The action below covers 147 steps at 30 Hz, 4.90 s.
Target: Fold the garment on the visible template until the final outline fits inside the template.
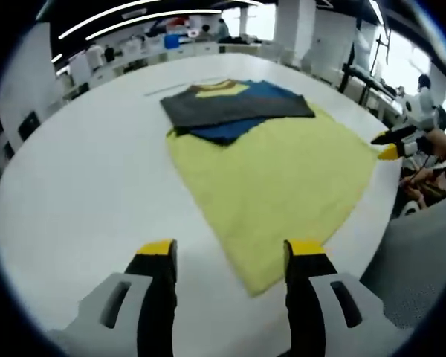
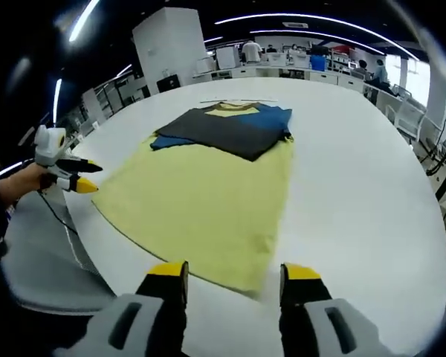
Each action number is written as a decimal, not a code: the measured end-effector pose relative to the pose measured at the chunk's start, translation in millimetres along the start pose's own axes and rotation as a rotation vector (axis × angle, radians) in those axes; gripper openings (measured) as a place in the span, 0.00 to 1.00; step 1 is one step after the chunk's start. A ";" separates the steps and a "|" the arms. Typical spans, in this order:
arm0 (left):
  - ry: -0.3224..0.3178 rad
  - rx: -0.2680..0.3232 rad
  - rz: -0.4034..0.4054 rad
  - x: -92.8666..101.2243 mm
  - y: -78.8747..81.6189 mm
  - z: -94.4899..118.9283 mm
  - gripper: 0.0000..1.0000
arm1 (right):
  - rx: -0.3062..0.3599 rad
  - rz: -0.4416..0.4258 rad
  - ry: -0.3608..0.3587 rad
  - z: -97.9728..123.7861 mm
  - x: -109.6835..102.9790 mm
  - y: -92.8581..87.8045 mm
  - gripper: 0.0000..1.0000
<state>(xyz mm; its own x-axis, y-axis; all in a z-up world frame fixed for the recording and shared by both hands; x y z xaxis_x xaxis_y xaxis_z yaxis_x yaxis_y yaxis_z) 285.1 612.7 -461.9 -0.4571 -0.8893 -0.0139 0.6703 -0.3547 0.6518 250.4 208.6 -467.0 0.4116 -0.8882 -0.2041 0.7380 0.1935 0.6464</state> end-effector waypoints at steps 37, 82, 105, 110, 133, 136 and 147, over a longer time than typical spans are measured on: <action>0.047 -0.073 0.166 17.8 -25.1 4.8 0.04 | 0.023 0.004 -0.094 -11.3 5.3 -6.1 0.00; 0.052 -0.162 0.101 30.5 -47.9 51.6 0.00 | -0.016 0.027 0.024 22.0 -30.2 -40.3 0.00; 0.024 -0.207 0.106 36.2 -59.9 68.6 0.00 | -0.025 -0.012 0.055 33.7 -41.0 -53.7 0.00; 0.011 -0.174 0.135 30.2 -46.0 75.6 0.00 | 0.052 -0.084 0.079 42.0 -37.1 -40.0 0.00; 0.014 -0.025 0.185 -2.5 28.3 90.7 0.00 | 0.180 0.047 0.068 60.9 -30.4 51.5 0.00; 0.019 -0.002 0.190 -6.6 38.7 91.0 0.00 | 0.191 0.063 0.062 61.2 -29.5 63.2 0.00; 0.055 0.108 0.166 -19.6 77.0 86.7 0.00 | 0.249 0.100 0.040 57.5 -16.8 105.1 0.00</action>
<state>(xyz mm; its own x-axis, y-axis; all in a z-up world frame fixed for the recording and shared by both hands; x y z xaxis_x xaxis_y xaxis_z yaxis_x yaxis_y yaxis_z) 295.0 627.9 -345.7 -0.3106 -0.9486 0.0612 0.6661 -0.1713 0.7259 290.3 219.9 -353.4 0.5002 -0.8517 -0.1561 0.5404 0.1661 0.8248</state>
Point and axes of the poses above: the point that each gripper's makers call its tool centre point, and the gripper's own axes: z roughly backward along the fingers, x roughly to its right, y roughly out of its top, the point moved 8 cm from there along z, roughly backward along the fingers, and after that the axes turned 4 degrees about y, right-handed, at the moved point
